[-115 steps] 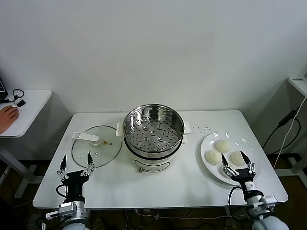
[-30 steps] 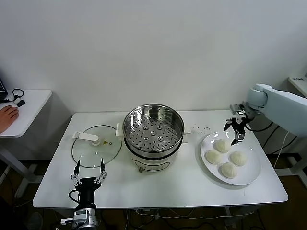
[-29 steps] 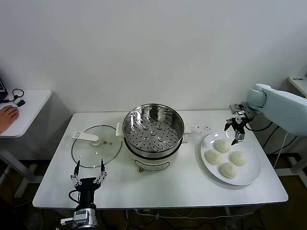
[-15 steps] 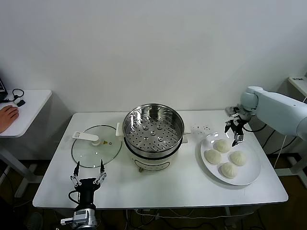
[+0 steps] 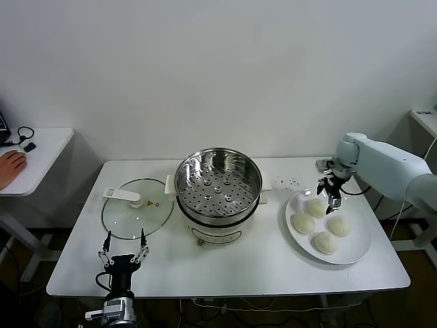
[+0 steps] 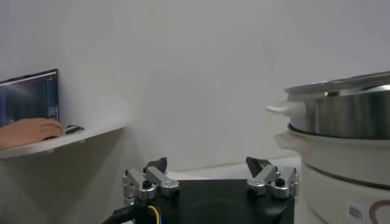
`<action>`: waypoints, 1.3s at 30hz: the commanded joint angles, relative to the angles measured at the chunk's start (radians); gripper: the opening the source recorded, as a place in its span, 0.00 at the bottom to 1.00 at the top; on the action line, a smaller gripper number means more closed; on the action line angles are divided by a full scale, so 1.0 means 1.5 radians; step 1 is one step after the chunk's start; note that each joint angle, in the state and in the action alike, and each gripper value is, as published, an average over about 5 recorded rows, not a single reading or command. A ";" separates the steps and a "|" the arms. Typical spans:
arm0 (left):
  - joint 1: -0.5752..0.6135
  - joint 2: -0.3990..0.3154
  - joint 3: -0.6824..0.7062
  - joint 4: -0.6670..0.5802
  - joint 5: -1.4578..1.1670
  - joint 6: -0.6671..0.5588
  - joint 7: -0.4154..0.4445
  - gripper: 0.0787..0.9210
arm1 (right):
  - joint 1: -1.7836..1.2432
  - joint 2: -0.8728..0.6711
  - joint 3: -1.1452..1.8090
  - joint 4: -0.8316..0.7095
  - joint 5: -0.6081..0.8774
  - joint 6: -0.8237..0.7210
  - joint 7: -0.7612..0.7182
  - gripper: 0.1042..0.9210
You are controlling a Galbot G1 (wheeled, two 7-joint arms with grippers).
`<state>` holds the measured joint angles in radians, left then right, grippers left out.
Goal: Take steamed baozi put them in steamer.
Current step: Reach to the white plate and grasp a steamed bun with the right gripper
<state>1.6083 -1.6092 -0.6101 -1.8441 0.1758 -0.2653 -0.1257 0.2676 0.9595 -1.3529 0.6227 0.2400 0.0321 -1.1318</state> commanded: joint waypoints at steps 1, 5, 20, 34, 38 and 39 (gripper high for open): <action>0.000 -0.033 -0.002 0.003 0.000 -0.001 0.000 0.88 | -0.026 0.012 0.027 -0.032 -0.007 0.001 0.001 0.88; -0.001 -0.033 -0.004 0.005 0.000 -0.003 0.000 0.88 | -0.035 0.020 0.041 -0.050 -0.018 0.007 0.003 0.88; -0.002 -0.033 -0.009 0.008 0.002 -0.006 -0.001 0.88 | -0.040 0.032 0.055 -0.059 -0.020 0.008 0.003 0.84; -0.004 -0.033 -0.012 0.011 0.002 -0.007 -0.003 0.88 | -0.029 0.035 0.046 -0.056 -0.027 0.009 -0.001 0.69; -0.005 -0.033 -0.012 0.013 0.001 -0.007 -0.003 0.88 | -0.017 0.034 0.035 -0.051 -0.025 0.011 -0.002 0.67; -0.005 -0.033 -0.012 0.013 0.001 -0.008 -0.004 0.88 | -0.013 0.033 0.030 -0.048 -0.025 0.012 -0.002 0.66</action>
<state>1.6007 -1.6092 -0.6280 -1.8254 0.1781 -0.2766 -0.1311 0.2467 1.0031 -1.3065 0.5574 0.2050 0.0528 -1.1346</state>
